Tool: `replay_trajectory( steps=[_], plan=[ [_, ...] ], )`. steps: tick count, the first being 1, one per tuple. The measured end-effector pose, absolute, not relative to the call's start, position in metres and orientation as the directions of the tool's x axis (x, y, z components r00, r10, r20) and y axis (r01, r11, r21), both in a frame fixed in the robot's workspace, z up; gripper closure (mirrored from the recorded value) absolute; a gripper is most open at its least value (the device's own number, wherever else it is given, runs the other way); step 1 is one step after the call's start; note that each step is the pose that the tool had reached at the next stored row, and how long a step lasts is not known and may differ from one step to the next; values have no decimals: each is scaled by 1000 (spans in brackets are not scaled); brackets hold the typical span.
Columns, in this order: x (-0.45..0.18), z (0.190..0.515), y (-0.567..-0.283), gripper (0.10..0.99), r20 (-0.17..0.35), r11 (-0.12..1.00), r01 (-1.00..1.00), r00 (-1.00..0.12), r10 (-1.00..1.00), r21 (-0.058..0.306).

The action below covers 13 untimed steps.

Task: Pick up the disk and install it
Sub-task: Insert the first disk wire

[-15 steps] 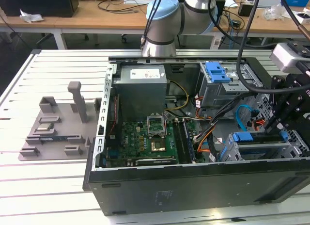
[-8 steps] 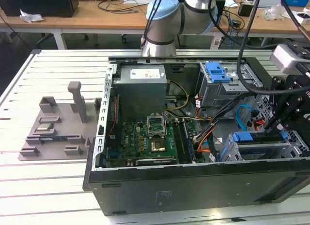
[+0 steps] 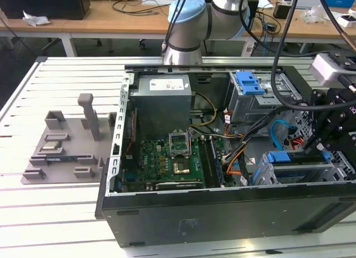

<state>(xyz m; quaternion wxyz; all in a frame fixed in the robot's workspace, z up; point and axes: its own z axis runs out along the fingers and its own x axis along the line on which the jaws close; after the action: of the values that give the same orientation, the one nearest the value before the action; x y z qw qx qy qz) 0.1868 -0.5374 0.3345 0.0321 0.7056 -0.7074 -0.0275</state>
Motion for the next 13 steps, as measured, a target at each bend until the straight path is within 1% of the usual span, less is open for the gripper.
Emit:
replay_trajectory(
  steps=[2, 3, 7, 9, 13],
  plan=[
    [187, 334, -537, 910, 6, 3, -996, -2, -1000, 84],
    [187, 335, -537, 843, 7, 3, -996, -2, -1000, 84],
    [187, 343, -537, 843, 8, 3, -996, -2, -1000, 84],
    [187, 355, -537, 843, 7, 3, -996, -2, -1000, 84],
    [187, 366, -536, 843, 7, 3, -996, -2, -1000, 84]
  ],
)
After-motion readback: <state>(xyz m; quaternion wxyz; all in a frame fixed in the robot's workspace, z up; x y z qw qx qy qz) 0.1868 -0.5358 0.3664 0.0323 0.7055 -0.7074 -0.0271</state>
